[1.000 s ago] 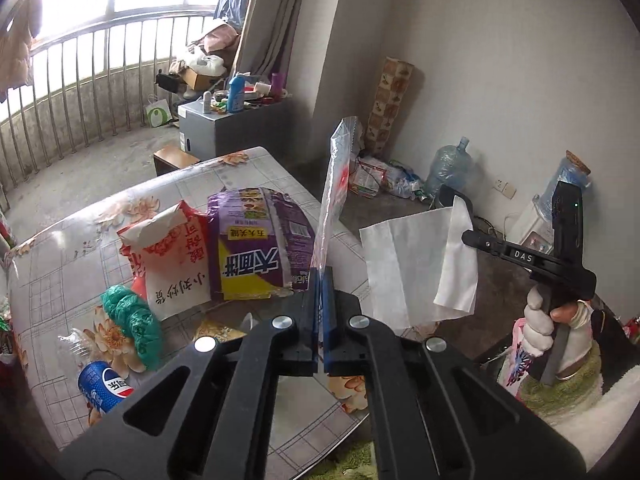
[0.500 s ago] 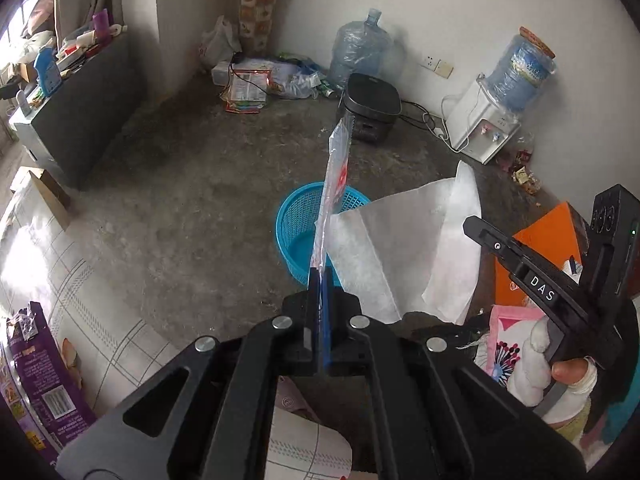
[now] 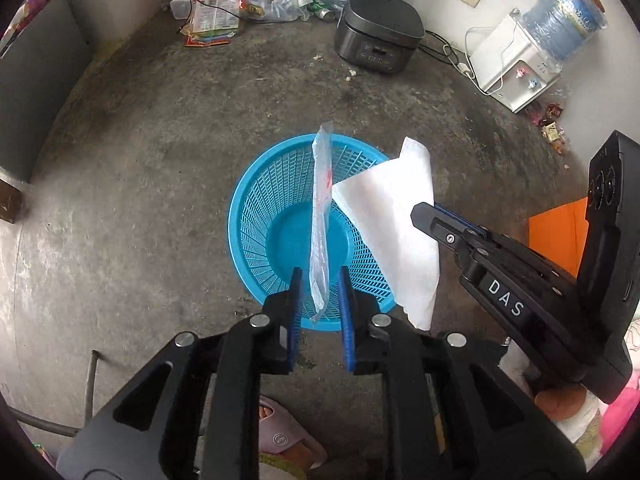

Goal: Collect trash
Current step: 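Carry tissue and wrapper to the blue wastebasket and open both tools, then return both tools to the table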

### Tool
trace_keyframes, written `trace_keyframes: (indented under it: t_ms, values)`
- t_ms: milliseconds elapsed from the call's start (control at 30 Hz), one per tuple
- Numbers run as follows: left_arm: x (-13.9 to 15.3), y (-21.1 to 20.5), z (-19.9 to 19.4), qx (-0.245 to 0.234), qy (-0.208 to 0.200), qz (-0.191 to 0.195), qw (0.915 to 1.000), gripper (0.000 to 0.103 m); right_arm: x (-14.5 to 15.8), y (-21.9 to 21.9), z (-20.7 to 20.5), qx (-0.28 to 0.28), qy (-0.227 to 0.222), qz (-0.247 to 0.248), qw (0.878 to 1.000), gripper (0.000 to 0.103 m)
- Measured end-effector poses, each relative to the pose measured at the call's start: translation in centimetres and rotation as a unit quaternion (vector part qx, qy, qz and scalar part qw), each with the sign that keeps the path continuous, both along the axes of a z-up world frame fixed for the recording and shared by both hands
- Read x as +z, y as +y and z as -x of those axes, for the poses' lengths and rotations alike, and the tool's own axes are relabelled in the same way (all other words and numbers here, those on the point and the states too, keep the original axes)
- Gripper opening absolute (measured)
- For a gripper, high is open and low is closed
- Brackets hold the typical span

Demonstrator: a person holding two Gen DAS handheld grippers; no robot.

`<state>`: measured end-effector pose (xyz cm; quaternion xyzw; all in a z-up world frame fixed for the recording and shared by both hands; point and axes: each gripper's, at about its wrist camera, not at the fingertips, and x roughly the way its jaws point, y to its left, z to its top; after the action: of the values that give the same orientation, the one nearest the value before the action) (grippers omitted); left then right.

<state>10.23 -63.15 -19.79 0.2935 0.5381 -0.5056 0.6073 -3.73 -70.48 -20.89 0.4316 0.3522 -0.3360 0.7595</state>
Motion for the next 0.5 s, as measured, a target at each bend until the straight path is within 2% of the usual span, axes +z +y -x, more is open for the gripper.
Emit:
trace_keyframes:
  t_ms: [33,133,167,233,333,400,500]
  values:
    - [-0.3,-0.2,0.0,0.001,-0.009,-0.002,1.0000,0.035,-0.9,-0.5,0.0,-0.008,0.010,-0.006,1.000,0.008]
    - [-0.3,-0.2,0.0,0.004,-0.033,0.004,0.9994,0.040,-2.4,-1.5,0.4,-0.030,0.030,-0.007,0.999,0.040]
    - [0.0,-0.1,-0.1,0.007,-0.030,0.007,0.9995,0.041,-2.6,-1.8,0.7,-0.036,0.032,0.001,0.999,0.044]
    - [0.9,0.3,-0.7,0.013,-0.027,0.016,0.9994,0.044,-2.5,-2.0,1.1,-0.043,0.041,0.012,0.998,0.045]
    - [3.6,1.5,-1.3,0.020,-0.033,0.036,0.9986,0.044,-0.9,-1.4,2.4,-0.062,0.031,0.027,0.997,0.045]
    - [6.5,2.8,-1.7,0.020,-0.038,0.061,0.9972,0.044,1.6,-0.3,3.0,-0.069,0.020,0.057,0.996,0.045]
    - [12.2,5.7,-2.4,0.018,-0.060,0.112,0.9917,0.044,7.0,2.3,3.2,-0.064,-0.008,0.127,0.990,0.046]
